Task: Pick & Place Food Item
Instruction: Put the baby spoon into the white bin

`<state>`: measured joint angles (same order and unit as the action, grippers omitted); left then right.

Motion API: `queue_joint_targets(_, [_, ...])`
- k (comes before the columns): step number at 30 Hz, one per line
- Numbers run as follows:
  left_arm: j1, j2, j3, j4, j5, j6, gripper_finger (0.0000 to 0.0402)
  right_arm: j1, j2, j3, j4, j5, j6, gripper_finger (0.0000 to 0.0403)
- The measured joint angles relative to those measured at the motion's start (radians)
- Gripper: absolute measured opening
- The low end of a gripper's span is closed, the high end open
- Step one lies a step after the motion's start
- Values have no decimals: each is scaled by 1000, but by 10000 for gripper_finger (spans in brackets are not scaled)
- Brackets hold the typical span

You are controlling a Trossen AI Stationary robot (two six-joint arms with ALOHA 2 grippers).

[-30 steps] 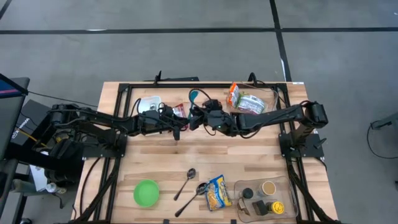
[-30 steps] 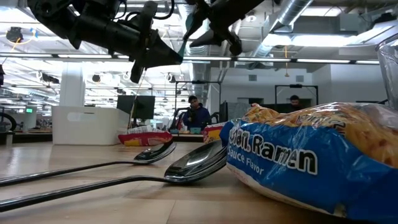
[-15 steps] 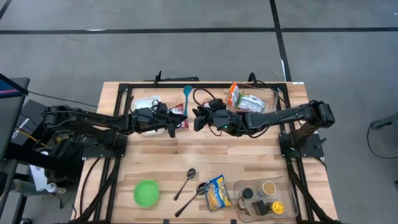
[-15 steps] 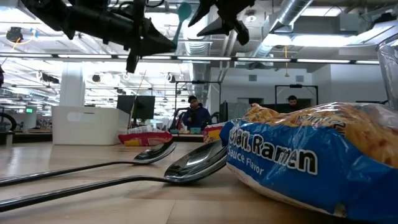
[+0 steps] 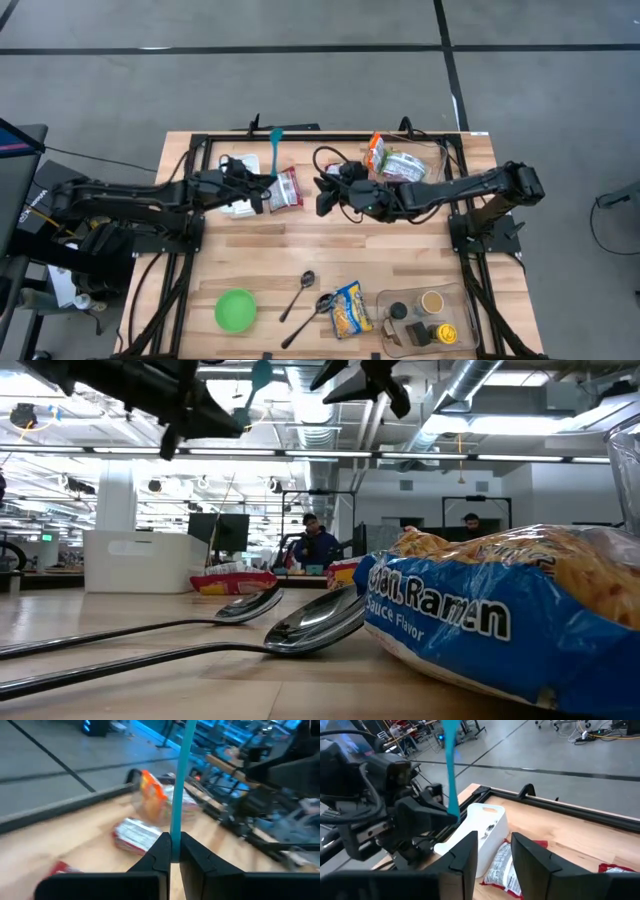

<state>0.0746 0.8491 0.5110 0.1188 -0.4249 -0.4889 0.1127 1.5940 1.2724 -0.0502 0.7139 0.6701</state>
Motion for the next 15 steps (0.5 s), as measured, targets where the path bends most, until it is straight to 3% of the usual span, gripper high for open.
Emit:
queue_joint_targets(6, [0, -94, 0, -128, -75, 108, 13, -2, 0, 0, -2, 2, 0, 107])
queue_joint_targets(15, [0, -149, 0, -379, -101, 68, 13, -2, 1, 0, -2, 2, 1, 107])
